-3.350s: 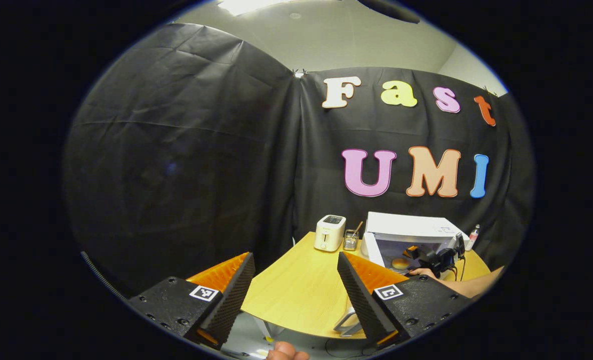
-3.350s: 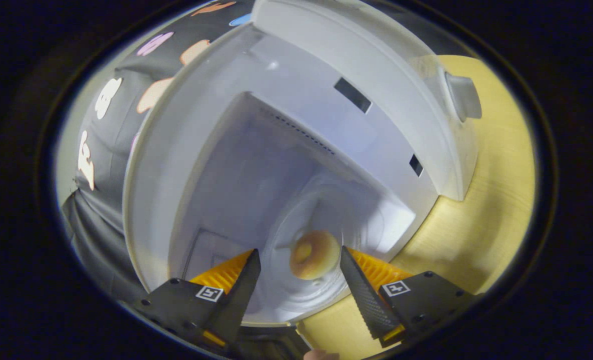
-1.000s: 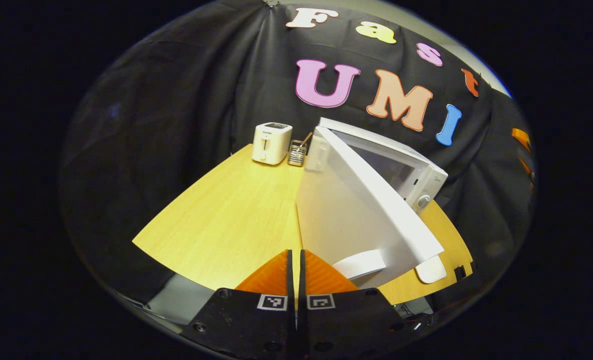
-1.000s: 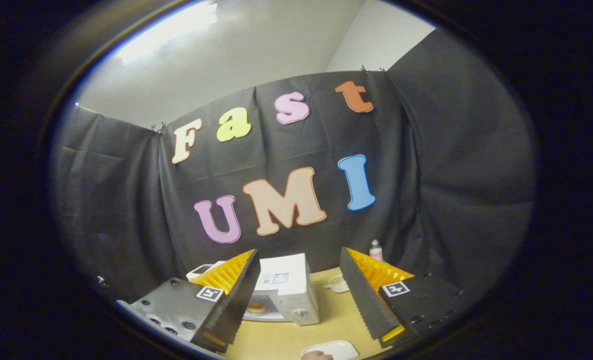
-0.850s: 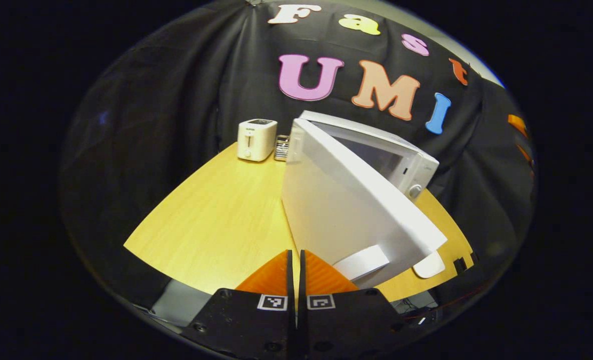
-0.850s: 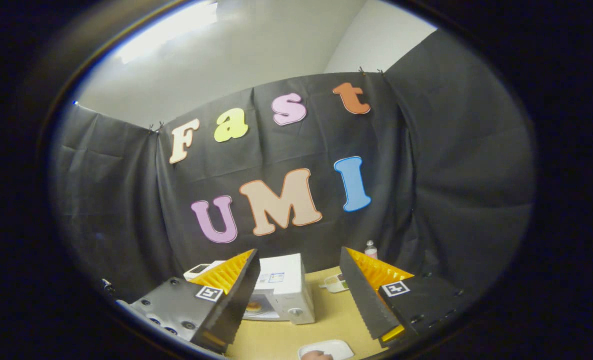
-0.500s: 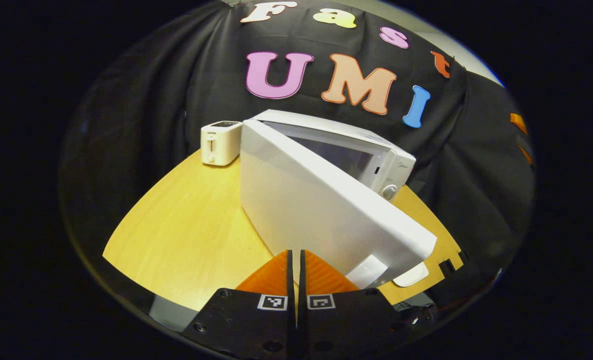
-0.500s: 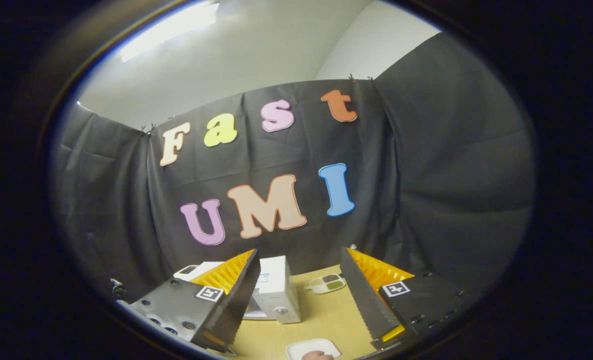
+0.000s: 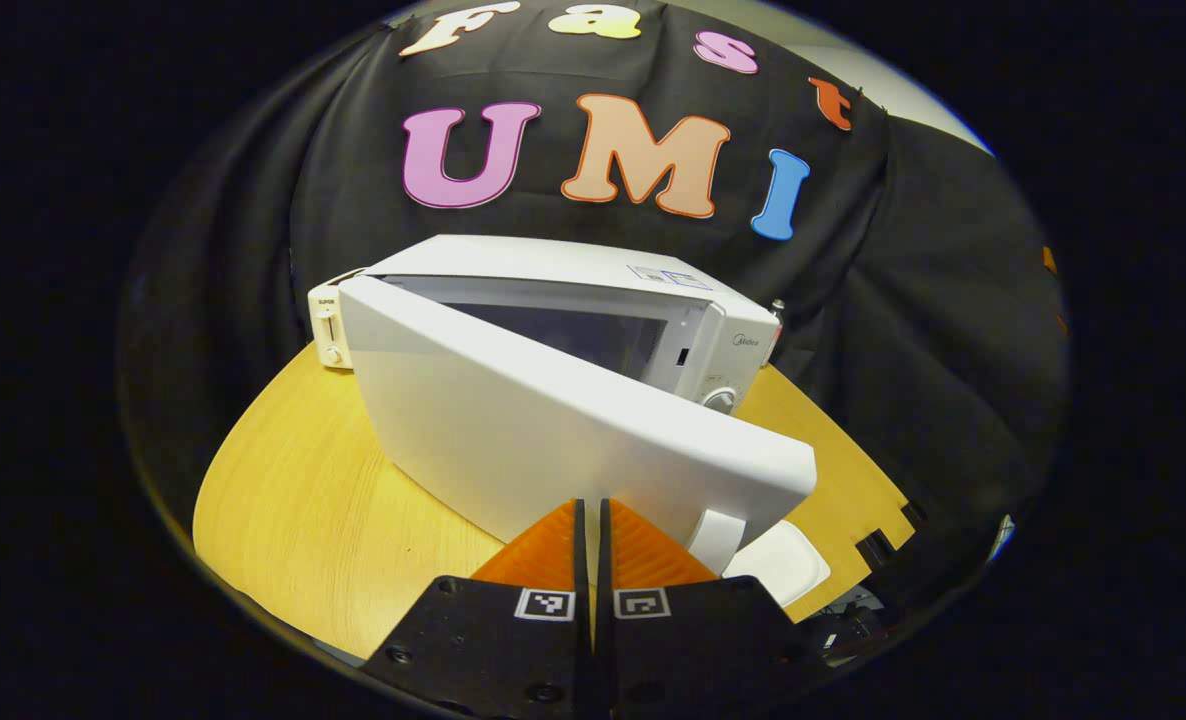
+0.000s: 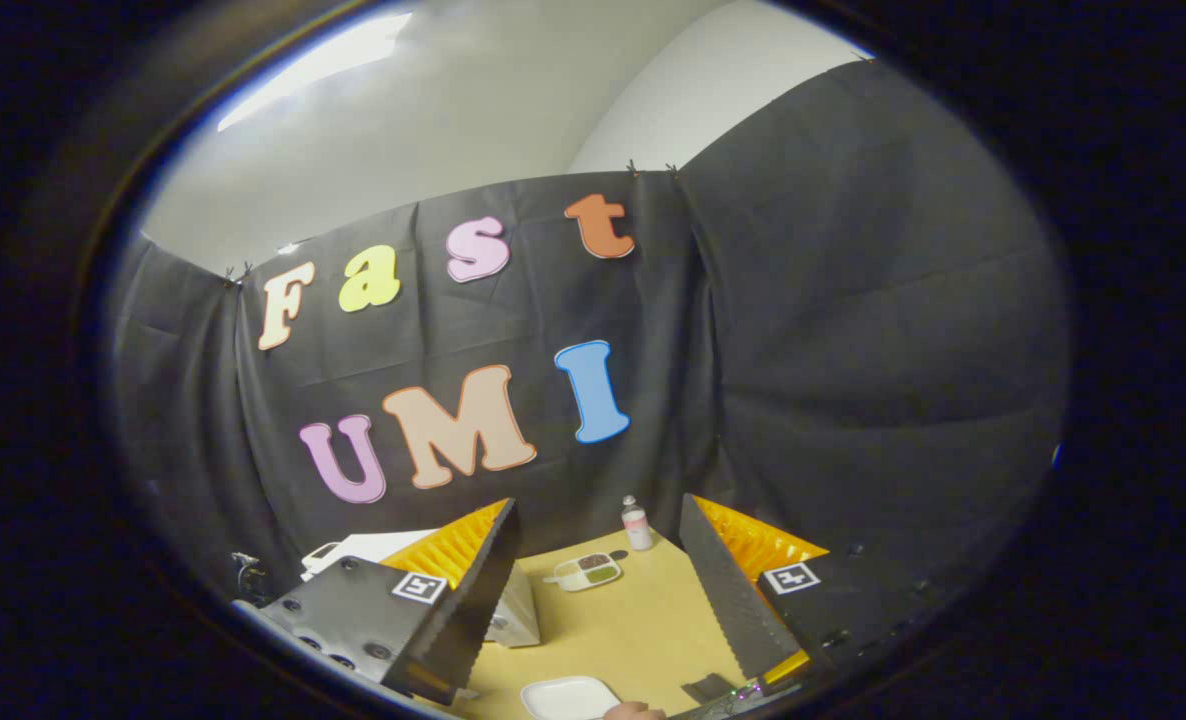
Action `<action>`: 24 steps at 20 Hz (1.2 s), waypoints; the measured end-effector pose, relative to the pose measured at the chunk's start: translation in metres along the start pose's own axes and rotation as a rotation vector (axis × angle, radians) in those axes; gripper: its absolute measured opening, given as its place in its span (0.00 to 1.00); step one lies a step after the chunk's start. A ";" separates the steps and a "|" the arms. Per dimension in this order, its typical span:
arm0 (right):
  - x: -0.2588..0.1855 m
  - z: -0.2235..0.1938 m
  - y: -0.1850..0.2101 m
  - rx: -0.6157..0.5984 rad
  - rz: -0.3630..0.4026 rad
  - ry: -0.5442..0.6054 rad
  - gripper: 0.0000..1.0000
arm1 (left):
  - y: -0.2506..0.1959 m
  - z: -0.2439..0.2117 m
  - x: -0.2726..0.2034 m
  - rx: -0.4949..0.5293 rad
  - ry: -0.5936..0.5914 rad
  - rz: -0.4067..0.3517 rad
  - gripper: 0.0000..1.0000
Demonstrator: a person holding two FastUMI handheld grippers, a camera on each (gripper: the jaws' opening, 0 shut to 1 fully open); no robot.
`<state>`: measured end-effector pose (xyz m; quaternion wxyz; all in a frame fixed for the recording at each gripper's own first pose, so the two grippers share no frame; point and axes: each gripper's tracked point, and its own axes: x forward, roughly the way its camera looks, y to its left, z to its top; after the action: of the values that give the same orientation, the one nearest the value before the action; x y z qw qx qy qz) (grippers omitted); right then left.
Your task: Open the microwave oven with the left hand, put the food in, and close the microwave oven.
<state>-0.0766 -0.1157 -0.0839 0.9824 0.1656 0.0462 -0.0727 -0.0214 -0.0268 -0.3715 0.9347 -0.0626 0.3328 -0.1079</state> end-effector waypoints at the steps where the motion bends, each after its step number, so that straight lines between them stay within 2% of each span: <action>1: 0.001 0.004 -0.007 0.003 -0.007 -0.006 0.89 | -0.004 0.005 0.005 0.013 -0.004 0.000 0.00; 4: 0.006 0.013 -0.026 0.017 -0.021 -0.017 0.89 | -0.015 0.015 0.027 0.051 -0.002 -0.001 0.00; 9: 0.016 0.020 -0.038 0.000 0.004 -0.024 0.89 | -0.027 0.036 0.056 0.074 -0.018 0.010 0.00; 19: 0.022 0.025 -0.012 -0.117 0.134 -0.024 0.90 | -0.020 0.056 0.105 0.105 0.001 0.048 0.00; 23: 0.017 0.027 -0.005 -0.133 0.169 -0.029 0.89 | -0.015 0.056 0.123 0.096 0.030 0.070 0.00; 24: 0.016 0.028 -0.005 -0.149 0.175 -0.031 0.89 | -0.017 0.050 0.128 0.062 0.053 0.065 0.00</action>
<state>-0.0595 -0.1319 -0.0614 0.9952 0.0945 0.0214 0.0146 0.1044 -0.0726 -0.4080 0.9300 -0.0197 0.3560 -0.0893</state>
